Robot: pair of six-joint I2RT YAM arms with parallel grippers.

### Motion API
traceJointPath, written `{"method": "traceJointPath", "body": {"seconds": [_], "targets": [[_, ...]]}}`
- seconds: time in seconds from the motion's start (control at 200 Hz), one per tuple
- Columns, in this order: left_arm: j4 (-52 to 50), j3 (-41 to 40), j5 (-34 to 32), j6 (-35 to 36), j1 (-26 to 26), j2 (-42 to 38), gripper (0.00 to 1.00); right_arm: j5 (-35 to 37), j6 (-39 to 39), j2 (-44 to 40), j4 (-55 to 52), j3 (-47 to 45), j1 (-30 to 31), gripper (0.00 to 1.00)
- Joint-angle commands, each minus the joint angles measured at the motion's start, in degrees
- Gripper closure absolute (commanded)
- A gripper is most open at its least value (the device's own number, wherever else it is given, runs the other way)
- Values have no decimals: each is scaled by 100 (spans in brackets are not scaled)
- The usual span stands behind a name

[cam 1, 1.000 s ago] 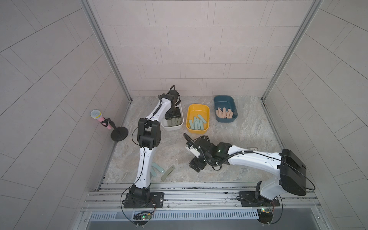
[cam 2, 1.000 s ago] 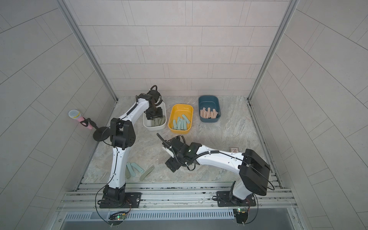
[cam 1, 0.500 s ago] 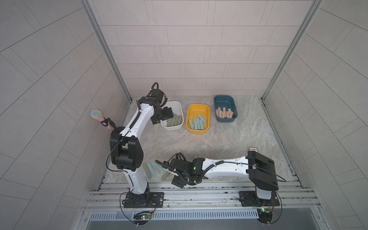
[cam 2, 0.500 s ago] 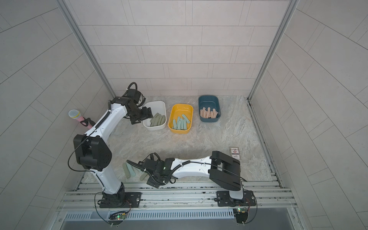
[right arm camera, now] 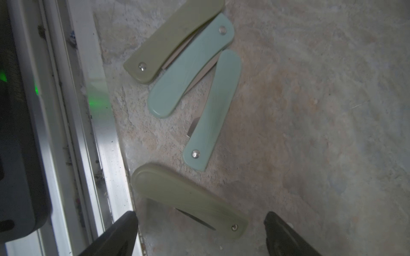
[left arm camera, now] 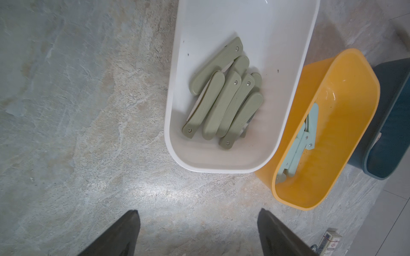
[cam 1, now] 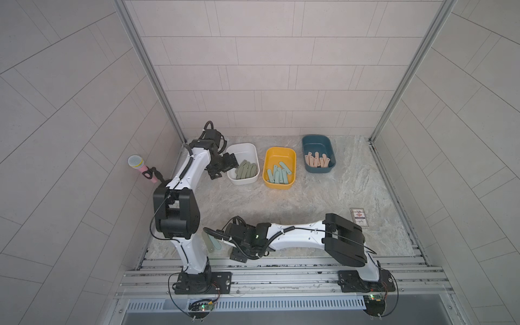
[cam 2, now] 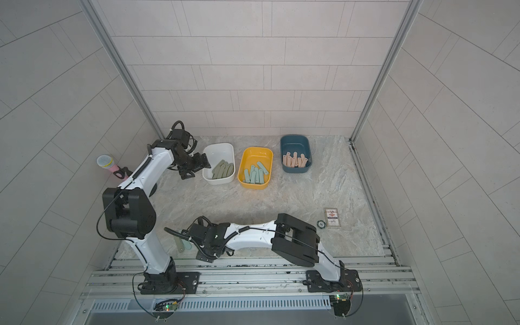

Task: Place the fruit knives into the storage box by color
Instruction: Pick up the fruit knife from the center of the board.

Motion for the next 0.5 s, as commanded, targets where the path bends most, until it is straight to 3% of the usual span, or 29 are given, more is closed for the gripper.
{"method": "traceJointPath", "body": {"seconds": [0.0, 0.2, 0.38, 0.49], "targets": [[-47, 3, 86, 0, 35, -173, 10, 71, -232, 282, -252, 176, -71, 10], [-67, -38, 105, 49, 55, -169, 10, -21, -200, 231, -197, -74, -375, 19], [79, -258, 208, 11, 66, -204, 10, -154, -146, 109, -182, -266, -581, 45], [94, -383, 137, 24, 61, -239, 10, -161, -128, 52, -188, -363, -627, 53]]}}
